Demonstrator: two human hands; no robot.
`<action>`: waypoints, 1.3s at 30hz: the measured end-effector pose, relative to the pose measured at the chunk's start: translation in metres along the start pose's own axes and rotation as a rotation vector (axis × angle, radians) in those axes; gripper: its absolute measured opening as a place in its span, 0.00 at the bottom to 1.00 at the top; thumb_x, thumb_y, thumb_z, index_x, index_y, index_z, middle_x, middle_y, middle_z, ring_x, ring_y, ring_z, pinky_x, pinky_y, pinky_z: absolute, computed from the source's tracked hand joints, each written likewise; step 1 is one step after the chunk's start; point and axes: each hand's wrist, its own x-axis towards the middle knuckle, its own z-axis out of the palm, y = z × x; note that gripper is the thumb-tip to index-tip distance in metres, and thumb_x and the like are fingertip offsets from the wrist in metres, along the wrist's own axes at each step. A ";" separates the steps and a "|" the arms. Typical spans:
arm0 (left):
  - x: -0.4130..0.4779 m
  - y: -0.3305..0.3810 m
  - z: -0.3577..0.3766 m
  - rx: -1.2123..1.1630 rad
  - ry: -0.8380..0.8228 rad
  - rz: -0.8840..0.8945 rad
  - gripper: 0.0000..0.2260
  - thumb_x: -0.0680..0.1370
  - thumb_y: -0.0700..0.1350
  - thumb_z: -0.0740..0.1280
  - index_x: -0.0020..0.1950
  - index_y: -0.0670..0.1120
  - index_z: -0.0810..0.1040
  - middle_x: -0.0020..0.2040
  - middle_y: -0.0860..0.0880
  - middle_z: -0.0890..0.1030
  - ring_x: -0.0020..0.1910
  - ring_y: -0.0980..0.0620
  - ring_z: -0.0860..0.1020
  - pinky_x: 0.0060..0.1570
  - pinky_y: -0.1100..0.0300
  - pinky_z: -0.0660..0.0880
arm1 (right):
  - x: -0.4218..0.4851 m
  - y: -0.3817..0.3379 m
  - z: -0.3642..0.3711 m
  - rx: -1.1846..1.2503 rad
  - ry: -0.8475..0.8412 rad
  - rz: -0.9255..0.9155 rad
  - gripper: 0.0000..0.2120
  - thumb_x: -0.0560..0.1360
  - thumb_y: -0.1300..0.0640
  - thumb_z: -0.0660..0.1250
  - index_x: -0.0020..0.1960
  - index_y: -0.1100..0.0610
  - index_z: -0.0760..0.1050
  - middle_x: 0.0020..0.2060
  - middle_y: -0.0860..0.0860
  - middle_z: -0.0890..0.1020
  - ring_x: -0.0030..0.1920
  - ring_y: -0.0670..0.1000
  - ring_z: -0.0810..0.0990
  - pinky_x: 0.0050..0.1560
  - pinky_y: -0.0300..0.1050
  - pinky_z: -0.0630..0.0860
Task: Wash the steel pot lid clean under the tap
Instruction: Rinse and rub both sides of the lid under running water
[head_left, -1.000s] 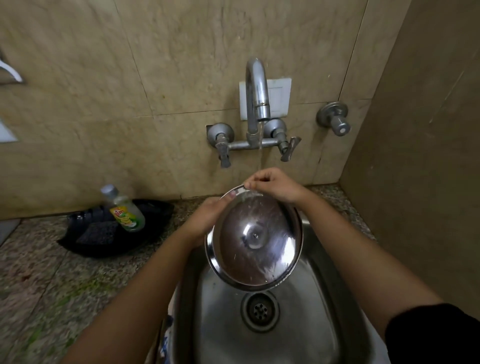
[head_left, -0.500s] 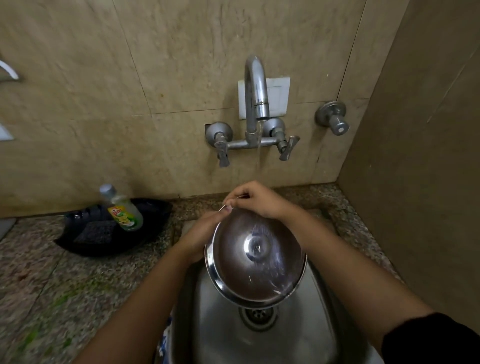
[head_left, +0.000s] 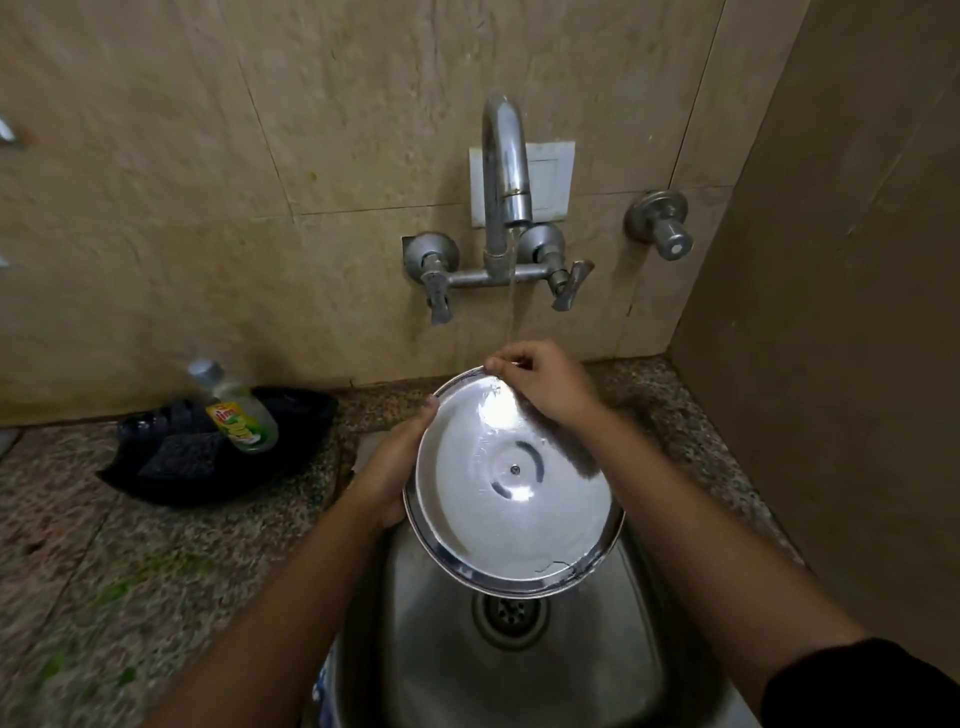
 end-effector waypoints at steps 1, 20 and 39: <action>0.000 -0.004 -0.001 -0.027 0.025 0.001 0.18 0.80 0.55 0.60 0.60 0.46 0.80 0.54 0.44 0.85 0.54 0.45 0.83 0.53 0.51 0.78 | -0.005 0.006 0.000 -0.164 0.092 -0.027 0.12 0.78 0.47 0.61 0.51 0.51 0.81 0.43 0.49 0.84 0.44 0.52 0.81 0.45 0.50 0.76; 0.023 -0.032 0.005 -0.208 0.295 -0.041 0.31 0.74 0.69 0.57 0.59 0.46 0.80 0.56 0.42 0.83 0.55 0.44 0.82 0.61 0.48 0.74 | -0.081 0.017 0.072 -0.592 -0.290 -0.439 0.27 0.82 0.49 0.47 0.78 0.52 0.43 0.78 0.48 0.46 0.78 0.46 0.42 0.75 0.46 0.41; 0.033 -0.030 -0.001 -0.114 0.219 -0.087 0.37 0.67 0.72 0.63 0.61 0.45 0.79 0.59 0.40 0.82 0.57 0.42 0.81 0.62 0.46 0.74 | -0.099 0.040 0.058 -0.588 -0.354 -0.563 0.34 0.80 0.43 0.54 0.78 0.52 0.41 0.78 0.48 0.45 0.77 0.44 0.41 0.76 0.44 0.43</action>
